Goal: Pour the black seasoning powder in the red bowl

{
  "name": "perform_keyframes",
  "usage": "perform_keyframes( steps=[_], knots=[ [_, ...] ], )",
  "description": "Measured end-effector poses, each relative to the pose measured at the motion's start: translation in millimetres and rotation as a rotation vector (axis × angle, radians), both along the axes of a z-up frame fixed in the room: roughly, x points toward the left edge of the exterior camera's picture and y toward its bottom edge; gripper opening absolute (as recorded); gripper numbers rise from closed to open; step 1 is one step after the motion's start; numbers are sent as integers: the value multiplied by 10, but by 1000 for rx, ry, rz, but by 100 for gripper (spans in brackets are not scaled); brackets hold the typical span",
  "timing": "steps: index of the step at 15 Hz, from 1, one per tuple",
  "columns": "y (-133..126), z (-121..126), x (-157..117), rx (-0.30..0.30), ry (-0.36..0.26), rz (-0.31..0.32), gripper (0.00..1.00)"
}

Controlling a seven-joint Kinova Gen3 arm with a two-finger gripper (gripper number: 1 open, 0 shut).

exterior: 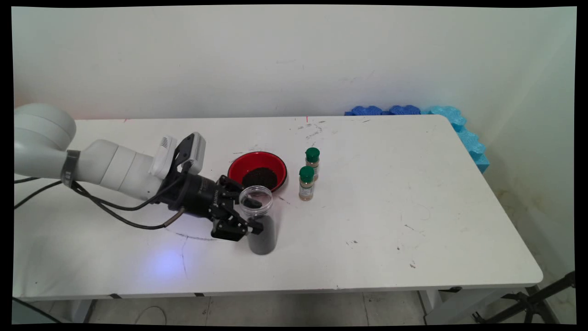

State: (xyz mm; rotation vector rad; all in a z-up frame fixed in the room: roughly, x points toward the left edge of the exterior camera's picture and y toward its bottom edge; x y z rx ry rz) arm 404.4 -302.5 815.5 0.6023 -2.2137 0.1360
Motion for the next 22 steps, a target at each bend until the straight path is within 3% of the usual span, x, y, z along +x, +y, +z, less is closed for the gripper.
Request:
perform_keyframes(
  steps=[7, 11, 15, 19, 22],
  knots=[
    [-12, 205, 34, -49, 51, -21, 0],
    [12, 364, 115, -42, 63, -48, 0],
    [-33, 576, 207, -18, 95, -19, 0],
    [-40, 800, 277, 36, 144, 6, 0],
    [-29, 989, 360, 140, 190, 58, 0]
  ],
)
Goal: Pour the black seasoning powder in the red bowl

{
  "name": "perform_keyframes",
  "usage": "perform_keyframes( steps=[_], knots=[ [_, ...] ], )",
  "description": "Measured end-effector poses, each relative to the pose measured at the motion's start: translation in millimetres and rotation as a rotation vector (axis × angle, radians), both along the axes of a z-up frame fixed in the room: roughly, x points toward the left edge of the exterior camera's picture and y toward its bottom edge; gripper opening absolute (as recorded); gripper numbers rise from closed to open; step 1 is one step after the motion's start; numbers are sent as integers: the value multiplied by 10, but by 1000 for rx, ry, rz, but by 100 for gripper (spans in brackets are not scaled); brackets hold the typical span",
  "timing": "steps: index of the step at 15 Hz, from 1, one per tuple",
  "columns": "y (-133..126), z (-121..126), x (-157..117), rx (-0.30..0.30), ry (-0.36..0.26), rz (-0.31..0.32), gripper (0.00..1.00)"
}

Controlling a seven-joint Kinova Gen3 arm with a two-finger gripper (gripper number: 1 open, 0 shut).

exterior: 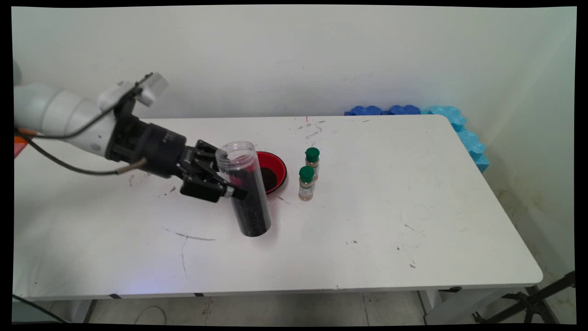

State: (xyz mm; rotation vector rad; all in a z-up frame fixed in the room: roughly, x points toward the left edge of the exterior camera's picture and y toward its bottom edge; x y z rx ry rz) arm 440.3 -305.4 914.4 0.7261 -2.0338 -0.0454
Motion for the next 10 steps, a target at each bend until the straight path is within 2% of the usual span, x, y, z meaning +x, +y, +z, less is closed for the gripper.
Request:
perform_keyframes(
  steps=[7, 10],
  knots=[
    [-96, 242, 156, 233, 67, 150, 0],
    [-170, 321, 194, 309, 94, 210, 0]
  ],
)
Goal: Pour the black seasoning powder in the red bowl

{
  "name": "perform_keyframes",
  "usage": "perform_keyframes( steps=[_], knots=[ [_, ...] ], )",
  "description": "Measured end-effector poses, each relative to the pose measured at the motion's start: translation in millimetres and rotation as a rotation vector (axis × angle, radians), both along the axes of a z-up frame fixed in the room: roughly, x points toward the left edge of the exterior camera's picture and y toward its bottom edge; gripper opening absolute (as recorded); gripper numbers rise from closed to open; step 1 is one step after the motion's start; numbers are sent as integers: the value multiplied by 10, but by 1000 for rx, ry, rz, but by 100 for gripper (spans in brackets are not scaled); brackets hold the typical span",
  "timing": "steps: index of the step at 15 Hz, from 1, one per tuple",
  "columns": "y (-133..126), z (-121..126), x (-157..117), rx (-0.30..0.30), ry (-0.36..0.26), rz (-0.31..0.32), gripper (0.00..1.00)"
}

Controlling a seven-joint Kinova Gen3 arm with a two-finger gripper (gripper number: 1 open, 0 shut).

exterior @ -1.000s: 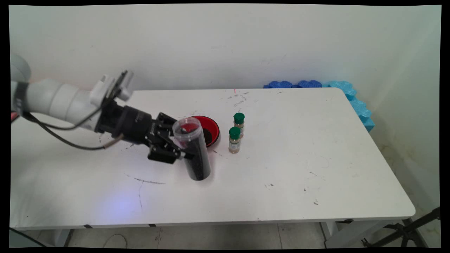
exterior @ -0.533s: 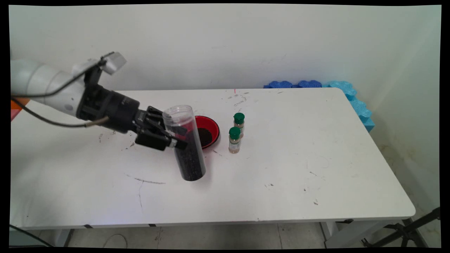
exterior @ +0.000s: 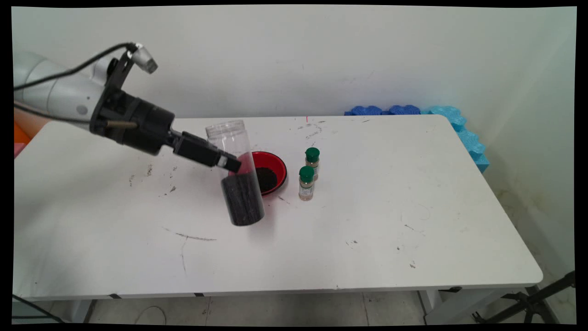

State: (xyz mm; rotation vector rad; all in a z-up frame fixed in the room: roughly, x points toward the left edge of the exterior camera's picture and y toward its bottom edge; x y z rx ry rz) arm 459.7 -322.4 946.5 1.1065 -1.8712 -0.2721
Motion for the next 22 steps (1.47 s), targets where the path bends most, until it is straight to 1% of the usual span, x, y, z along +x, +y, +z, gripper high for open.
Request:
perform_keyframes(
  steps=[3, 5, 8, 12, 16, 19, 22],
  knots=[
    [-97, 77, 31, 75, 31, 55, 0],
    [-139, 104, 42, 113, 49, 81, 0],
    [-189, 126, 54, 167, 72, 119, 0],
    [-253, 121, 71, 257, 105, 194, 0],
    [-322, 66, 62, 395, 147, 301, 0],
    [-364, 23, 49, 469, 169, 358, 0],
    [-418, -41, 15, 563, 190, 418, 0]
  ],
)
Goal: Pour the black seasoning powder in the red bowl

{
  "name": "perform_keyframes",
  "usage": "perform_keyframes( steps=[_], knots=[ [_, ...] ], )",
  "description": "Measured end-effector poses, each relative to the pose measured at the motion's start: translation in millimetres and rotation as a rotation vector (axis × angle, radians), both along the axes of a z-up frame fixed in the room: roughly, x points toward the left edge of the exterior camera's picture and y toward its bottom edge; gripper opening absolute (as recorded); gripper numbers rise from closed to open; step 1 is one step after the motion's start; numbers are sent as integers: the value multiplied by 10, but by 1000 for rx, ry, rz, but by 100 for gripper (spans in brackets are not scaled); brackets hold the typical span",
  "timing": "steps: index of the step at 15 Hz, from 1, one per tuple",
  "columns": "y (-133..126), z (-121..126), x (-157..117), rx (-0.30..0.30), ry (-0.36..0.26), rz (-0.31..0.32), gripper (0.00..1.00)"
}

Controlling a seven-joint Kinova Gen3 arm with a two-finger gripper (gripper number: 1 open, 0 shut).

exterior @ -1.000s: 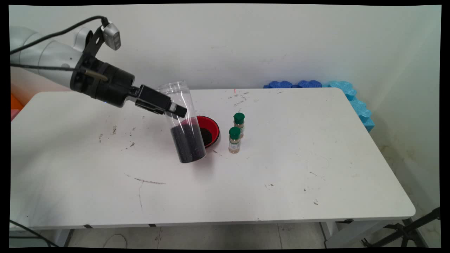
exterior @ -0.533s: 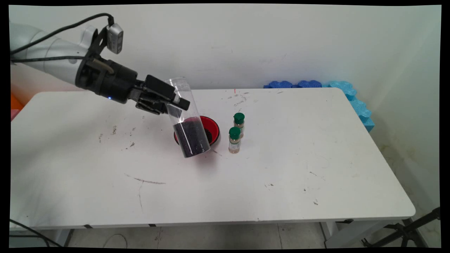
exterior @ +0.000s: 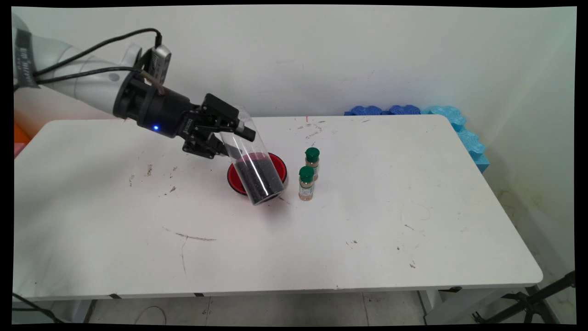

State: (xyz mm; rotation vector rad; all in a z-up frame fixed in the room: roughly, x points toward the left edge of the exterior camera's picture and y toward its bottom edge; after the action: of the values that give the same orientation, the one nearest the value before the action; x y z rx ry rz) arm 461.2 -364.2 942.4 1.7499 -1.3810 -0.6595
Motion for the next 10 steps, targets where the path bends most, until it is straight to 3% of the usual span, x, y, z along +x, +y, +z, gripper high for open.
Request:
perform_keyframes(
  steps=[10],
  knots=[
    [-72, -157, -109, 213, 60, 46, 0]
  ],
)
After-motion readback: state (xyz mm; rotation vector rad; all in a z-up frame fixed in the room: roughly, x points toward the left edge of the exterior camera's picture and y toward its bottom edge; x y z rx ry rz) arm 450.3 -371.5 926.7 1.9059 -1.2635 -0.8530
